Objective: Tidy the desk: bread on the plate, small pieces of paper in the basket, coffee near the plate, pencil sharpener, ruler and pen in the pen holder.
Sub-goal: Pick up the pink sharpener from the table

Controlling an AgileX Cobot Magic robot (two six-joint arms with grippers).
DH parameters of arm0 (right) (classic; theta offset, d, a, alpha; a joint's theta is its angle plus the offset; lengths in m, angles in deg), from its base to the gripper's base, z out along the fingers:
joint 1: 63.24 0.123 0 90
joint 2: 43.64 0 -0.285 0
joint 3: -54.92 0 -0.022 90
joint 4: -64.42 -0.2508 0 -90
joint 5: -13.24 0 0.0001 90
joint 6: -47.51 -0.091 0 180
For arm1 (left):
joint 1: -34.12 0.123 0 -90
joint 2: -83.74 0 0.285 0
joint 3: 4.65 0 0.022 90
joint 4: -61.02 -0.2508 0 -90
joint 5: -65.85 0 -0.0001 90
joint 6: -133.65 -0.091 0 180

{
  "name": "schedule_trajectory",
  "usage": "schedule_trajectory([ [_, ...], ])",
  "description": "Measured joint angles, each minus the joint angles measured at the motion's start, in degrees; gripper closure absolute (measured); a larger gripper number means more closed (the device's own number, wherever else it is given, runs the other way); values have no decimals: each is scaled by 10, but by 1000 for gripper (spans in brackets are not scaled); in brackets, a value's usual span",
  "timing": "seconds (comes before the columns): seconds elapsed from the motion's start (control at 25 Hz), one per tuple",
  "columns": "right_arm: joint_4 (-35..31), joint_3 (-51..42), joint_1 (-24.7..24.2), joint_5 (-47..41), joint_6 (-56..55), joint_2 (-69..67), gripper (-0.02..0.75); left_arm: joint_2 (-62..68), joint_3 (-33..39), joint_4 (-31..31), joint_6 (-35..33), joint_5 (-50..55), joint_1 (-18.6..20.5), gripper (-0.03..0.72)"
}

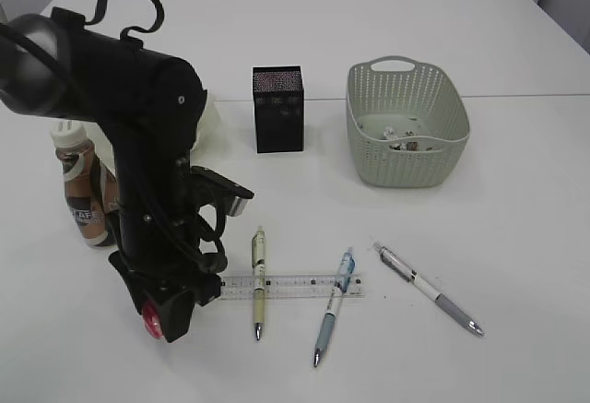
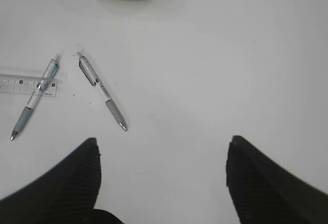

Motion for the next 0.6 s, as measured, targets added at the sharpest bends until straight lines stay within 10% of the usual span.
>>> schedule_trajectory([
  [0.6, 0, 0, 0, 0, -16, 0, 176, -191, 3, 35, 90, -137, 5, 356],
])
